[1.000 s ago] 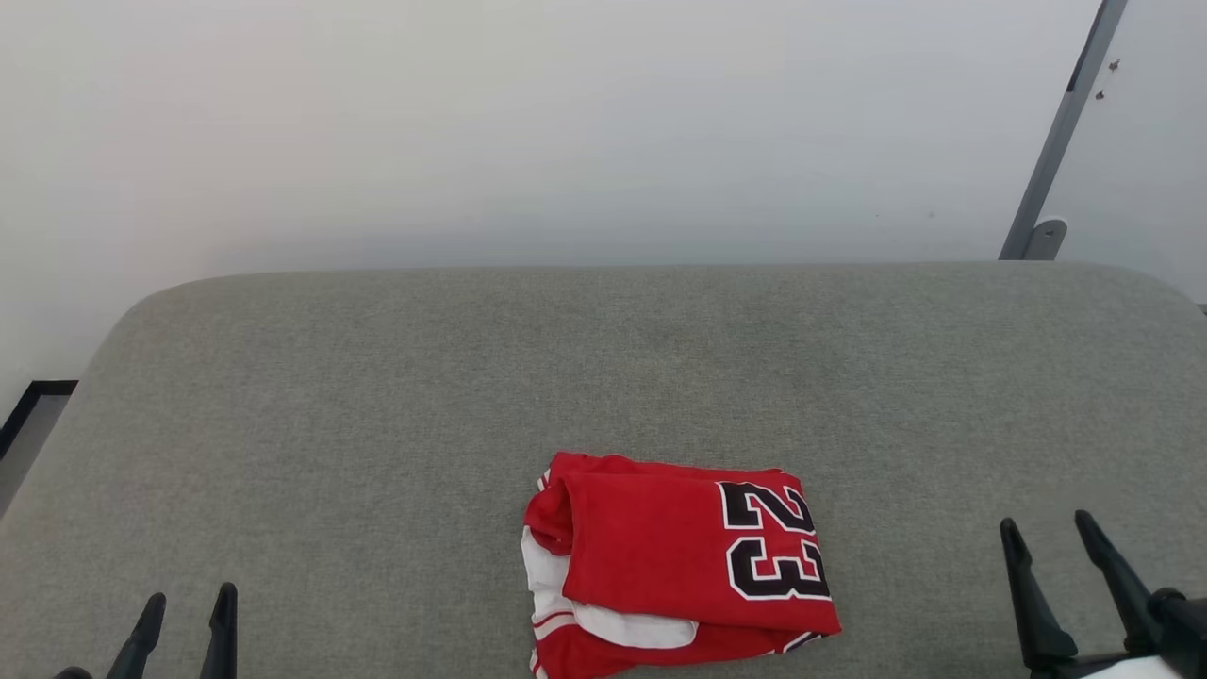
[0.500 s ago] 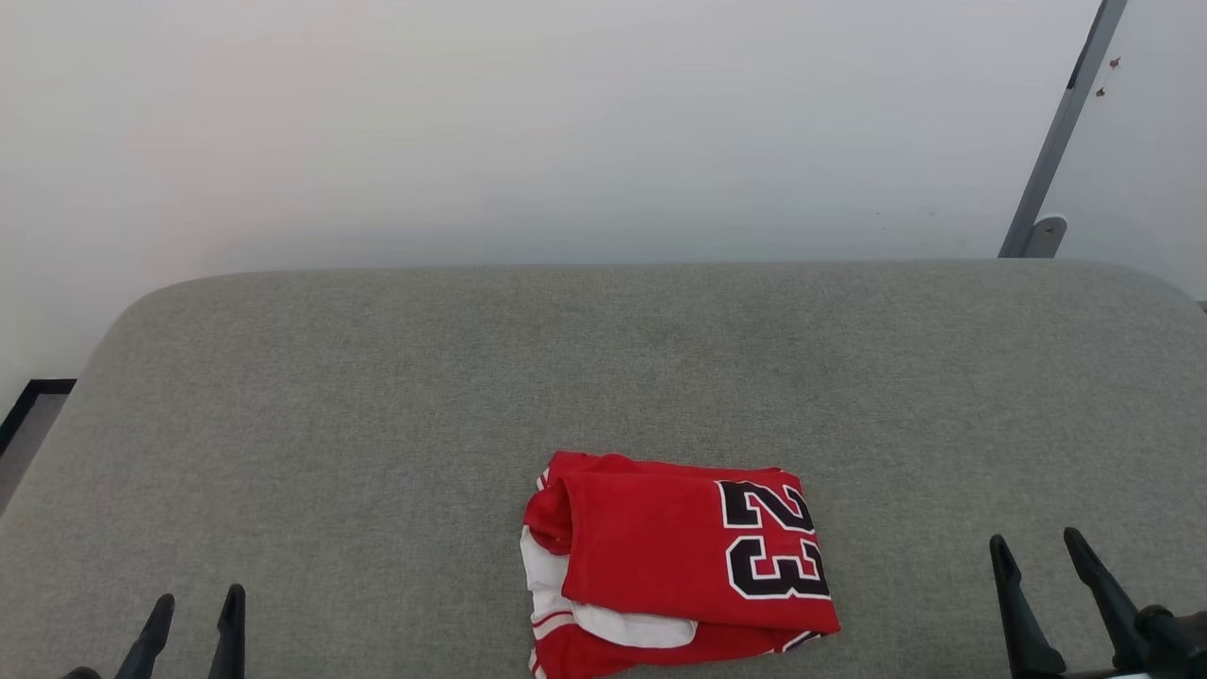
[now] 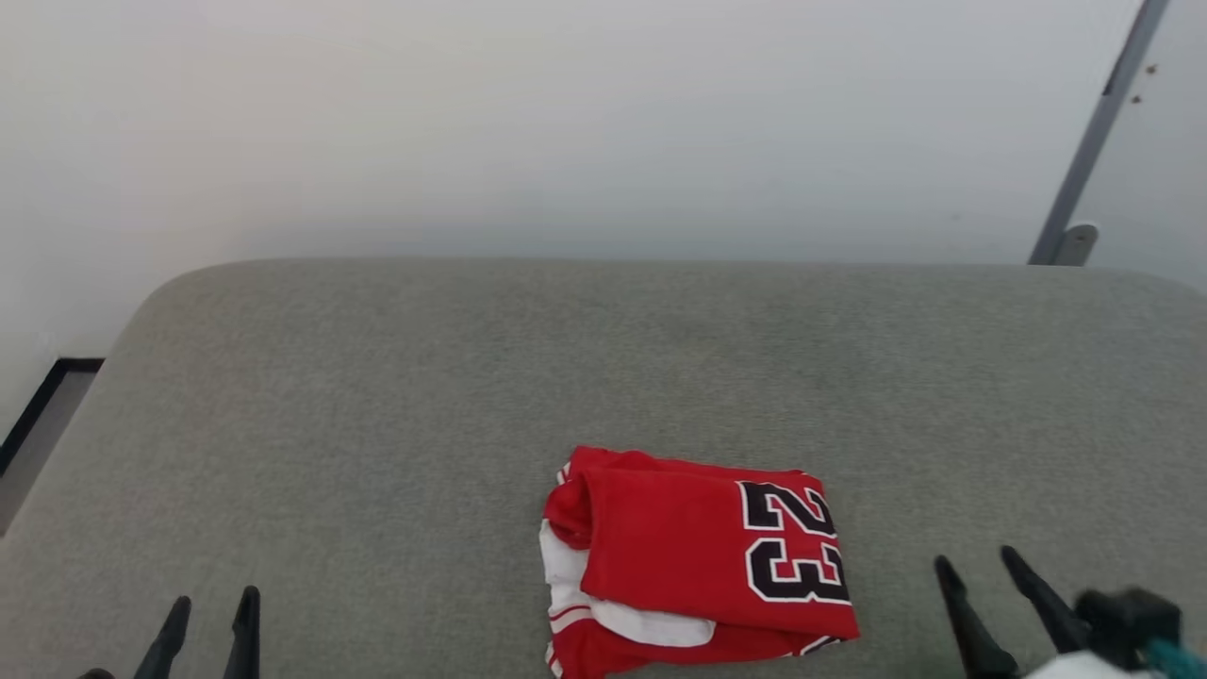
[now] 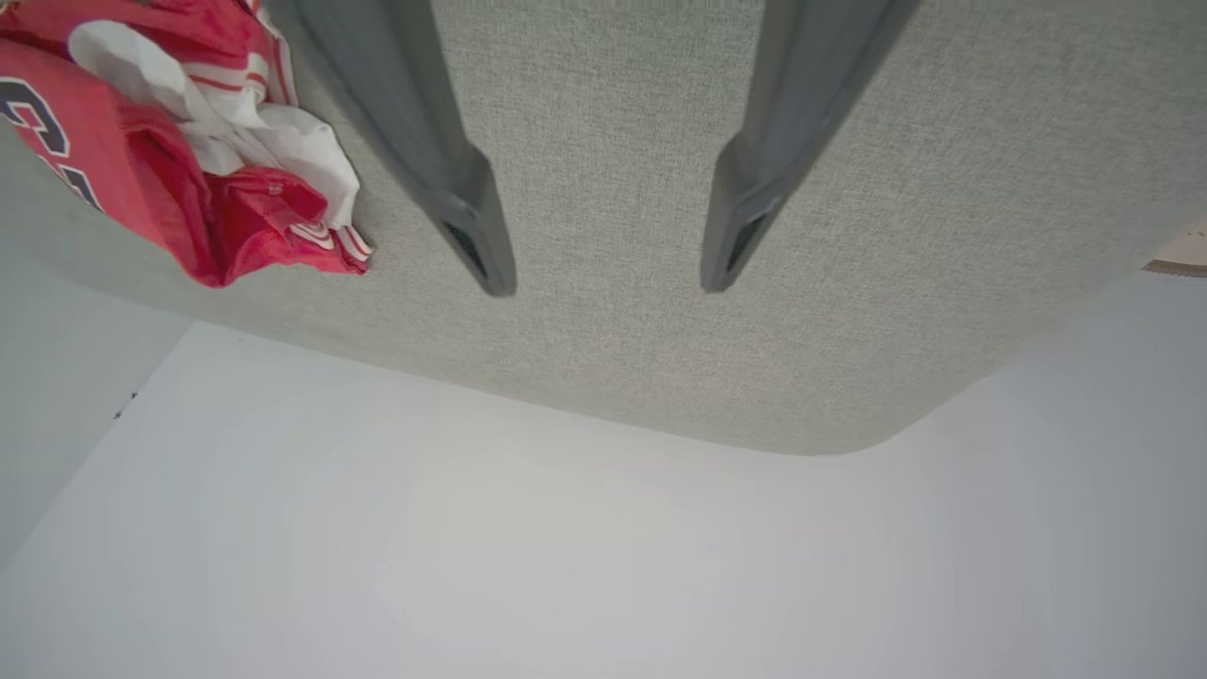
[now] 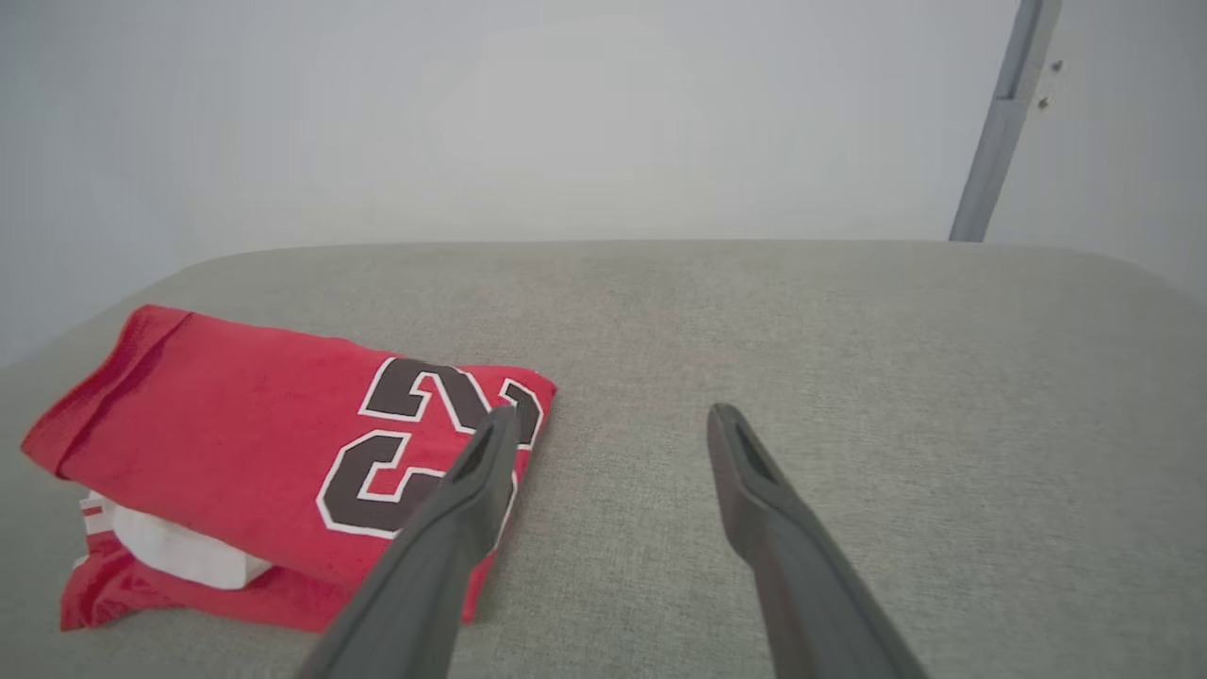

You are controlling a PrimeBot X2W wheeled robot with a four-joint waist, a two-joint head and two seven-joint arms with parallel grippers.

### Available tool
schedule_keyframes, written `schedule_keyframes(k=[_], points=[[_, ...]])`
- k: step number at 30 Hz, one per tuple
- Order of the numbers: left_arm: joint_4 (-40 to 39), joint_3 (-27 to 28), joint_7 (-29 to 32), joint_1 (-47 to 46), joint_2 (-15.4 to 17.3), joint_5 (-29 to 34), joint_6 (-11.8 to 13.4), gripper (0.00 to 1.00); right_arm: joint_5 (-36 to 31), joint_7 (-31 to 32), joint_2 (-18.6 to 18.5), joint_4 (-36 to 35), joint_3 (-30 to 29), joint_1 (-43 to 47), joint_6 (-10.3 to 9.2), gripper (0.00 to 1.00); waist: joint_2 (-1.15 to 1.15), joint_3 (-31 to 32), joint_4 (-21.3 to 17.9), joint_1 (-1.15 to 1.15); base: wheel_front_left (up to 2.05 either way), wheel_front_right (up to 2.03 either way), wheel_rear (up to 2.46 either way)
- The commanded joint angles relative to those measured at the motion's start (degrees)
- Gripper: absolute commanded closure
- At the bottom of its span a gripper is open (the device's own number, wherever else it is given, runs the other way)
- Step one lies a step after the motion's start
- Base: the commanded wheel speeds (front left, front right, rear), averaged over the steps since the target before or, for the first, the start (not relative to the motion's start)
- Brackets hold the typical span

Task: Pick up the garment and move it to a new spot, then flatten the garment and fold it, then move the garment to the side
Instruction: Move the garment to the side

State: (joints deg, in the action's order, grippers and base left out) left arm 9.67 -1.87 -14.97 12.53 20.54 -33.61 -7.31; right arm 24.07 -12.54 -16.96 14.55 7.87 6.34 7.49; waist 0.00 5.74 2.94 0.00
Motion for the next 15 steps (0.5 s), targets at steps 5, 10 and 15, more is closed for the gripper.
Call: schedule_keyframes(k=[5, 10, 15], points=[[0.3, -1.0, -0.3, -0.4, 0.0, -0.6, -0.2, 0.00, 7.2, 9.6, -3.6, 2.2, 5.5, -6.0, 0.00, 0.00, 0.00, -1.1, 2.3, 0.00, 0.00, 0.00, 0.00], [0.8, -2.6, -0.3, -1.0, -0.1, -1.2, -0.2, 0.00, 12.0, 20.1, -7.1, 3.2, 10.2, -11.1, 0.00, 0.00, 0.00, -2.3, 4.4, 0.00, 0.00, 0.00, 0.00], [1.5, -4.6, -0.3, -2.2, 0.1, -1.8, -0.2, 0.00, 15.6, 29.7, -9.6, 3.9, 13.3, -15.5, 0.00, 0.00, 0.00, -3.6, 6.9, 0.00, 0.00, 0.00, 0.00]])
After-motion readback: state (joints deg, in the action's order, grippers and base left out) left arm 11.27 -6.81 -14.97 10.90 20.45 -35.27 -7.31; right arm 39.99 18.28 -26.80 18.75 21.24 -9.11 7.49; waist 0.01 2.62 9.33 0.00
